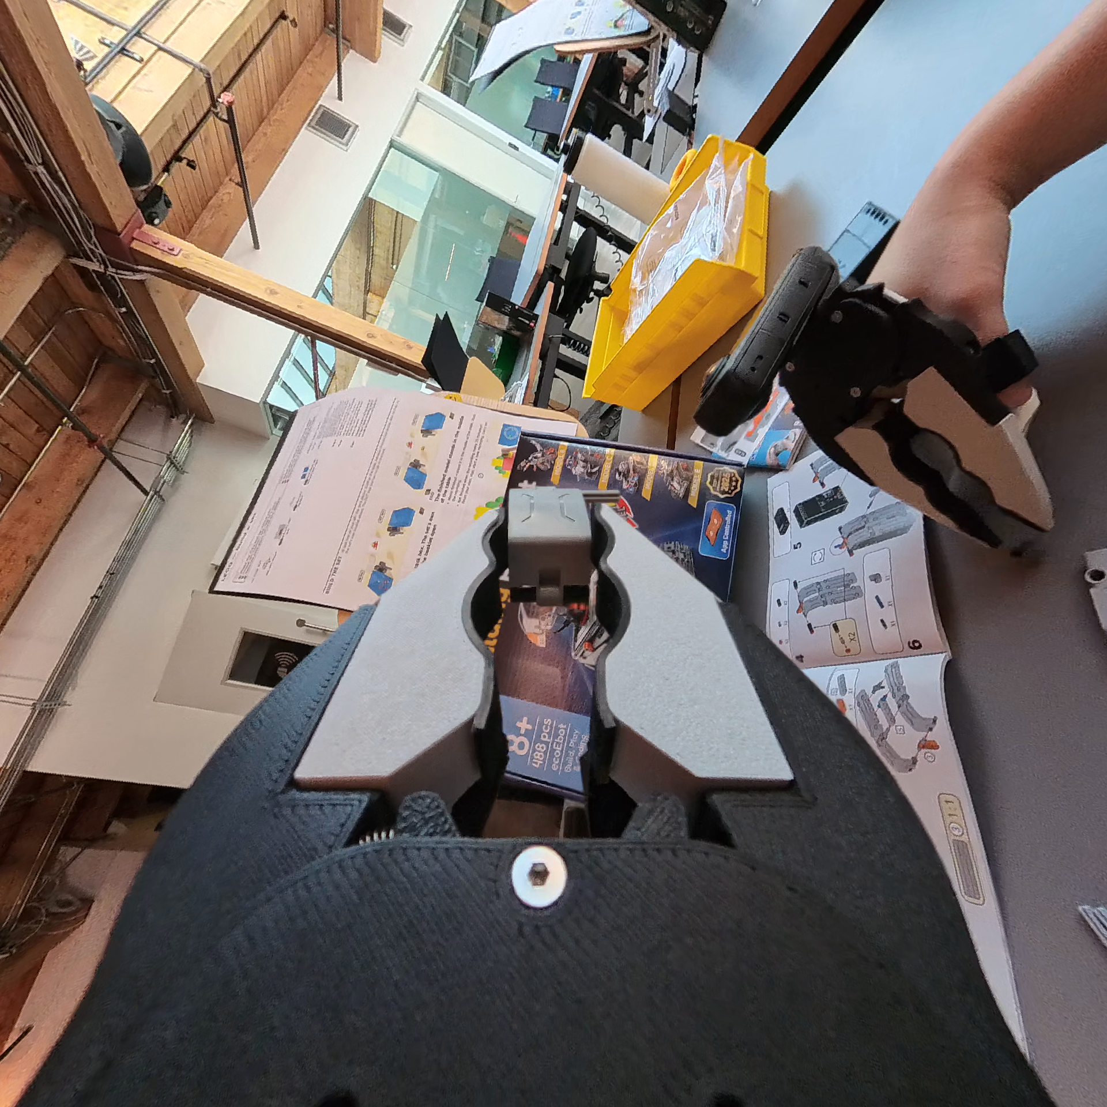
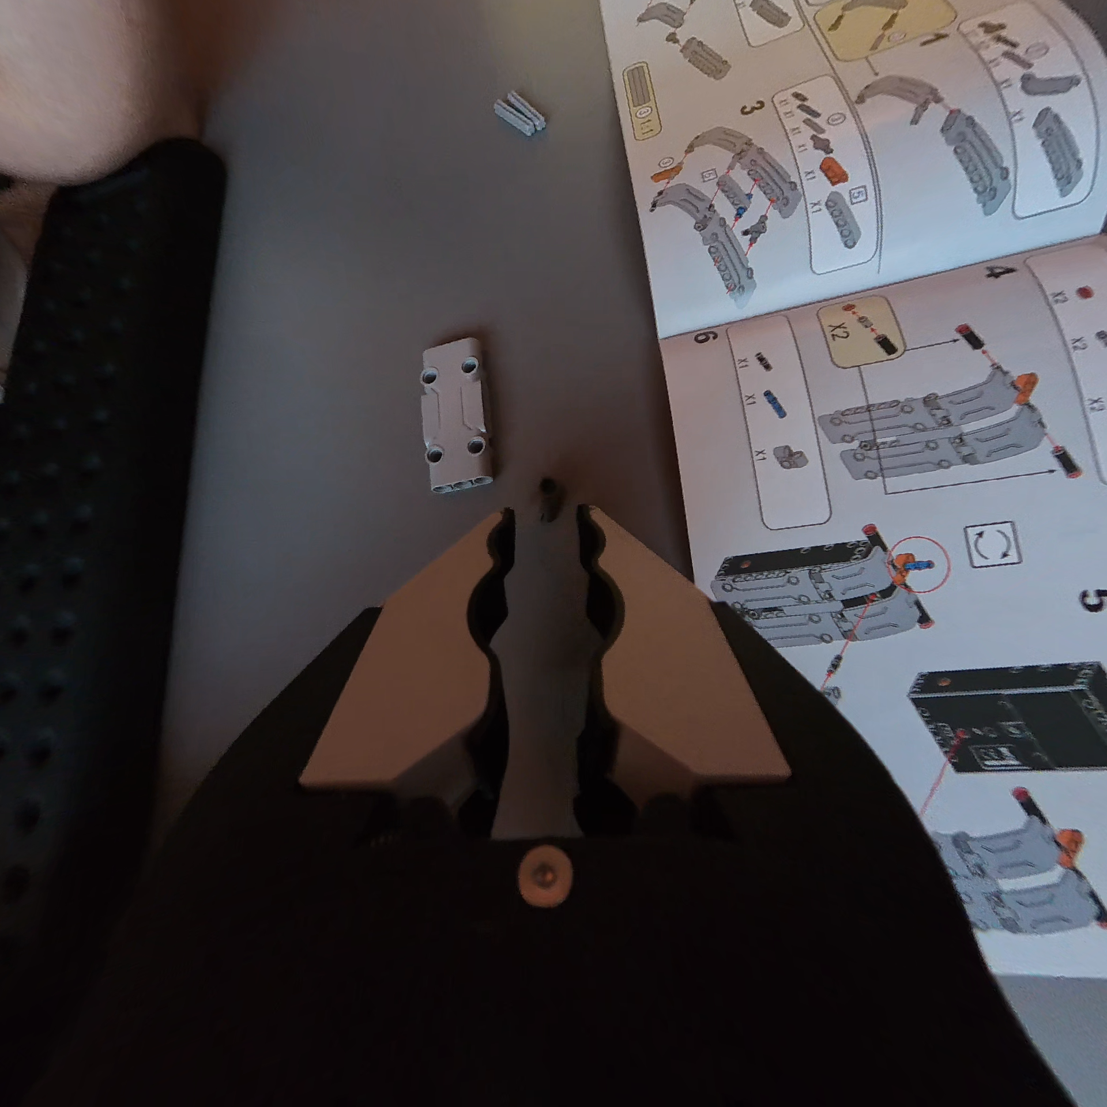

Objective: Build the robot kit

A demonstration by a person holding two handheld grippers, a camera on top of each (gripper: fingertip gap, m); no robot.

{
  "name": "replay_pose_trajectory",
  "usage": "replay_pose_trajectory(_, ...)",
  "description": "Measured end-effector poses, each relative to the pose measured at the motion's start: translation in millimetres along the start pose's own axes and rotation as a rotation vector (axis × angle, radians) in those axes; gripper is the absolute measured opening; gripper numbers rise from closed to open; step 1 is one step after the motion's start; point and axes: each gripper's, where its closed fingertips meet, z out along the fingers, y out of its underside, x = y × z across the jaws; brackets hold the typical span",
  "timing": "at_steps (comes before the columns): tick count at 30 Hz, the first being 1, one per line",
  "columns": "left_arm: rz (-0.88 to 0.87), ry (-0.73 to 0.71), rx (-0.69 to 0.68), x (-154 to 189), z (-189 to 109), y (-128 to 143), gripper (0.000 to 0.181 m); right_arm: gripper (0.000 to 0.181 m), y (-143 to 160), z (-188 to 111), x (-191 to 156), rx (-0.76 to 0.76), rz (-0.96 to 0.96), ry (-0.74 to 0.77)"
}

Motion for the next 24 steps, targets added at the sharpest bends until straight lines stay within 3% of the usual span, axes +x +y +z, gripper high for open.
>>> replay_pose_trajectory(5, -0.01, 0.015, 0.012, 1, -3, -3, 0.025, 0.02, -8, -5, 4, -0.141, -0.194, 0.184)
replay_pose_trajectory(9, -0.01, 0.013, 0.007, 0, -5, -3, 0.025, 0.021, -19, -3, -1, -0.205, -0.011, 0.187)
replay_pose_trajectory(16, -0.02, 0.019, -0.006, 1, -6, 0, 0.025, 0.017, -7, -3, 4, -0.277, 0.039, 0.363)
replay_pose_trajectory(24, -0.022, 0.023, -0.017, 1, -6, 3, 0.025, 0.012, -9, 2, 3, -0.251, 0.07, 0.342)
